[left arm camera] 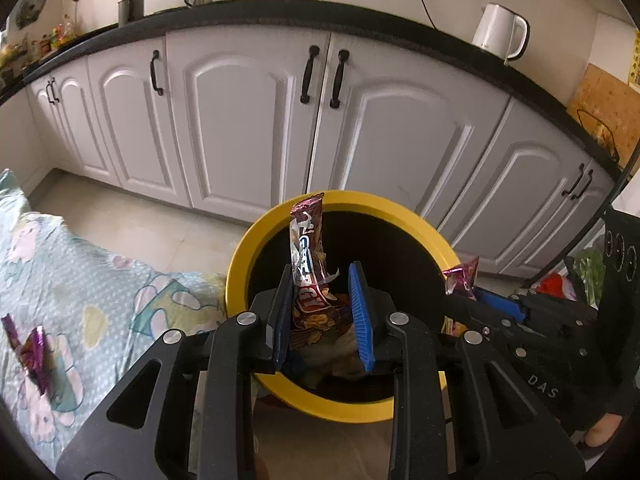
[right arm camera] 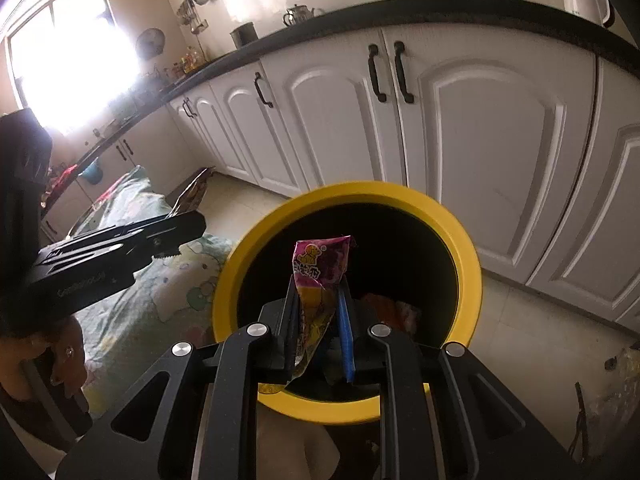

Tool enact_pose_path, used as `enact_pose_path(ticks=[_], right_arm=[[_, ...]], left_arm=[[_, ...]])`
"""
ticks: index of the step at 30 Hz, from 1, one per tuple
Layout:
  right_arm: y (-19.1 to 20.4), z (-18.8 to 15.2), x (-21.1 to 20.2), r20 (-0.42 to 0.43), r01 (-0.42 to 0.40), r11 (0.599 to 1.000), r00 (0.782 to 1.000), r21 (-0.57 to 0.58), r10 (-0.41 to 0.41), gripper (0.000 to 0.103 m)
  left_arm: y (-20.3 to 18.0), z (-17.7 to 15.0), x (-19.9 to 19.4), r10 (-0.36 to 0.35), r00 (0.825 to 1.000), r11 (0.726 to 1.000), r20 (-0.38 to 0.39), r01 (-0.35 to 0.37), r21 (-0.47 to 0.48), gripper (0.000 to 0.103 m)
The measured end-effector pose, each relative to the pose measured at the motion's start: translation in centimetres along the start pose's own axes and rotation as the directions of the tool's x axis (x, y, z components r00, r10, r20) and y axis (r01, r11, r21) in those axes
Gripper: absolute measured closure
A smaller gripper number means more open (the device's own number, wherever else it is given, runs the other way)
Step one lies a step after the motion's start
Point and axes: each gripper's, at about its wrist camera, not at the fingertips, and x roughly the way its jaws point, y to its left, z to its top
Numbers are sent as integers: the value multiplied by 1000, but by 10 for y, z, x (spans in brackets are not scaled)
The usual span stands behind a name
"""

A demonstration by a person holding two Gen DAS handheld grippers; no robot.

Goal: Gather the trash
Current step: 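Open both tools to drop the wrappers into the bin, then move both open tools back over the last wrappers on the bed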

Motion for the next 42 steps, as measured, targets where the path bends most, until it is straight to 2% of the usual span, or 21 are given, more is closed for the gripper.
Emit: enact_pose_path(ticks=[6,10,13,15,17,18,22,25,27,29,36,42], right_arm=[[-8,-10,14,-45,21,1000,999,22,-20,84],[-11,-14,18,-52,29,999,998,27,-28,82],[-14,-15,18,-55,34,999,998,34,-32,75],[-16,-17,18,-50,45,998,998,41,-43,69],[-18,-17,16,-48,52,997,998,51,-50,66],[-20,-17,15,-43,57,997,998,57,-55,64],[-28,-16,8,-20,76,993,997,89,-74,55],[-31,-14,5,-3,93,991,996,101,-93,48],[-34,-13,1,12,106,988,994,113,-108,43],[-33,-12,-3,29,121,987,992,110,-125,40],[-23,-7,-18,95,154,984,982,87,-162,20],[-11,-2,-32,151,170,984,973,55,-176,14]], left_arm=[[-1,5,20,-16,999,1000,-46,16,-2,81],[-1,8,26,-21,998,1000,-50,21,-7,80],[-1,10,28,-16,999,1000,-51,15,-6,73],[0,10,28,-17,999,1000,-51,16,-14,64],[1,12,28,-17,999,1000,-49,16,-20,61],[2,12,27,-13,999,1000,-45,12,-25,55],[5,12,19,-8,1000,999,-29,7,-44,45],[8,11,11,11,1000,998,-14,-11,-58,33],[11,10,5,32,999,997,-1,-32,-68,18],[15,9,-3,43,999,995,16,-42,-87,11],[20,3,-37,98,991,990,88,-88,-110,11],[25,-6,-68,129,982,985,139,-111,-129,11]])
